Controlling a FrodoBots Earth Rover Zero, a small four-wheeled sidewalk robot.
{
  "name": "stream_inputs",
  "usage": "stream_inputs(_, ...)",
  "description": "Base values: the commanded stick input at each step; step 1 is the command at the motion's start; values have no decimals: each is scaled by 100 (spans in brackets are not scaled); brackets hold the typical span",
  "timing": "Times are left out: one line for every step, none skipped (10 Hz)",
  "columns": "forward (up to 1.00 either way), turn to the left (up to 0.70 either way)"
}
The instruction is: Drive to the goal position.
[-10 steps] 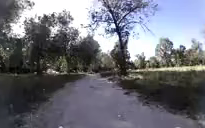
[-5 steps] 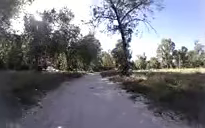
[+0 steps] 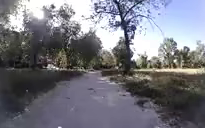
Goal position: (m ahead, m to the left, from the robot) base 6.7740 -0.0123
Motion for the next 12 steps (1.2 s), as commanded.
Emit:
stream_inputs(70, 0)
stream_inputs(70, 0)
stream_inputs(70, 0)
stream_inputs(70, 0)
stream_inputs(70, 0)
stream_inputs(70, 0)
stream_inputs(70, 0)
stream_inputs(70, 0)
stream_inputs(70, 0)
stream_inputs(70, 12)
stream_inputs(70, 35)
stream_inputs(70, 35)
